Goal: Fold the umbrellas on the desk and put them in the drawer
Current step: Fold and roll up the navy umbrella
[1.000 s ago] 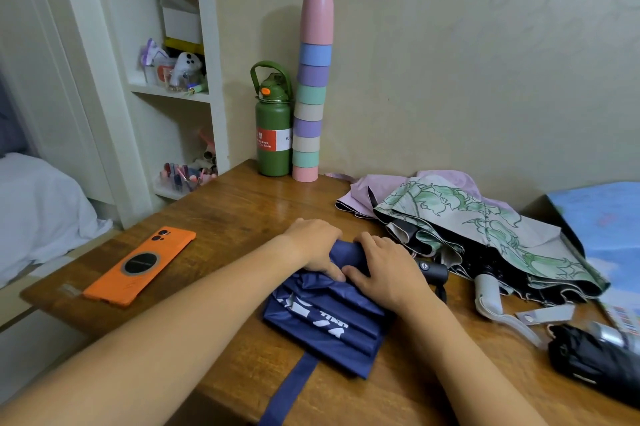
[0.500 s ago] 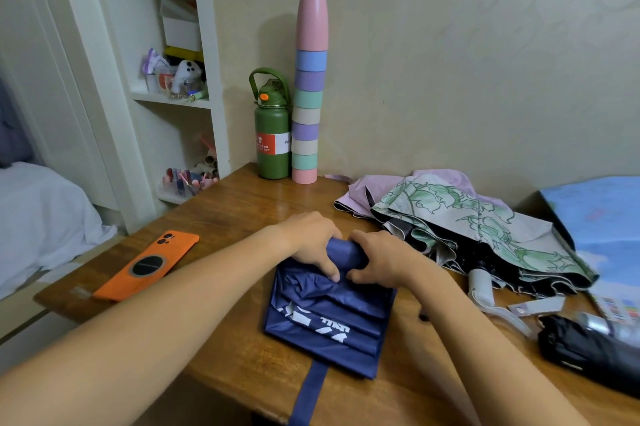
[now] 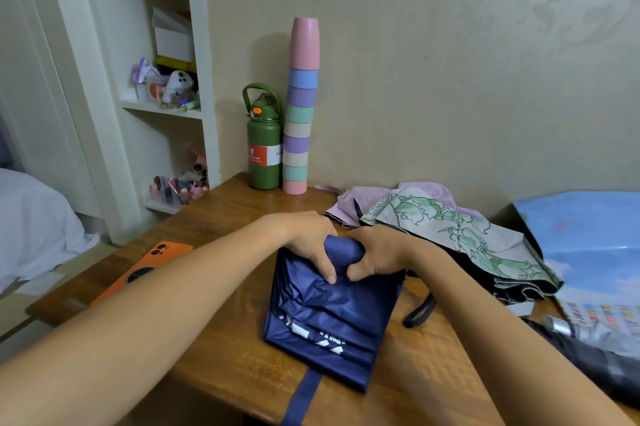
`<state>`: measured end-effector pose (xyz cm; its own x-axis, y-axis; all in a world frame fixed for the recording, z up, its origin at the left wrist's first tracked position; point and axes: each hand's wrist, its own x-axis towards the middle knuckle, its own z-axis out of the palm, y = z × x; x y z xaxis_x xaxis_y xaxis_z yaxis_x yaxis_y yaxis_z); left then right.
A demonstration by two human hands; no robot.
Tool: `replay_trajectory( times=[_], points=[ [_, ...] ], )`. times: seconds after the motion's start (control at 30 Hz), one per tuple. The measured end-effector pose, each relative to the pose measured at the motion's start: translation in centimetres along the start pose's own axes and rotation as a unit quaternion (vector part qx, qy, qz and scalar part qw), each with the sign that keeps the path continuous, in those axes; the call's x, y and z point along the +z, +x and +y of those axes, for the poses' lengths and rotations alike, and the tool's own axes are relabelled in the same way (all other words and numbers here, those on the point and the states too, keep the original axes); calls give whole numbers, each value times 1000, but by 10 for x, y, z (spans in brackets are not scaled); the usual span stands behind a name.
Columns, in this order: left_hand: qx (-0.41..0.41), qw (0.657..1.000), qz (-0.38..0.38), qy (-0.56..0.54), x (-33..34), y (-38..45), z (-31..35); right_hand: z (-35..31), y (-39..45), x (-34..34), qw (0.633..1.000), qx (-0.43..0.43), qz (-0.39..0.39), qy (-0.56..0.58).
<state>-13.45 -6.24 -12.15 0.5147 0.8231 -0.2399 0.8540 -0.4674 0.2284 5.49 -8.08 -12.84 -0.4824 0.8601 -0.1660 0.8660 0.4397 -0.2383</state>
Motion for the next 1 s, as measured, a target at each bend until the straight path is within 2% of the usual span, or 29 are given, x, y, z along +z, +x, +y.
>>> replay_trajectory(
  times=[0.17, 0.27, 0.37, 0.57, 0.67, 0.77, 0.9, 1.0],
  points=[
    [-16, 995, -45, -83, 11, 2, -11, 2, 3, 11, 997, -2, 4, -71],
    [-41, 992, -47, -109, 23, 4, -17, 2, 6, 26, 991, -10, 60, -122],
    [-54, 981, -50, -180, 28, 2, -28, 2, 9, 36, 982, -43, 108, -147],
    [-37, 966, -100, -234, 31, -5, -32, -7, 15, 37, 973, -30, 110, -199],
    [-18, 980, -66, -188, 29, -6, -33, -7, 19, 33, 980, -20, 87, -177],
    [-6, 999, 26, -37, 30, -6, -30, -2, 23, 30, 991, 16, 51, -124],
    [-5, 978, 154, 143, 45, -2, -17, 2, 26, 18, 997, 40, -7, -67],
    [-26, 981, 134, 136, 49, -2, -18, 4, 24, 14, 997, 34, -40, -48]
  ],
)
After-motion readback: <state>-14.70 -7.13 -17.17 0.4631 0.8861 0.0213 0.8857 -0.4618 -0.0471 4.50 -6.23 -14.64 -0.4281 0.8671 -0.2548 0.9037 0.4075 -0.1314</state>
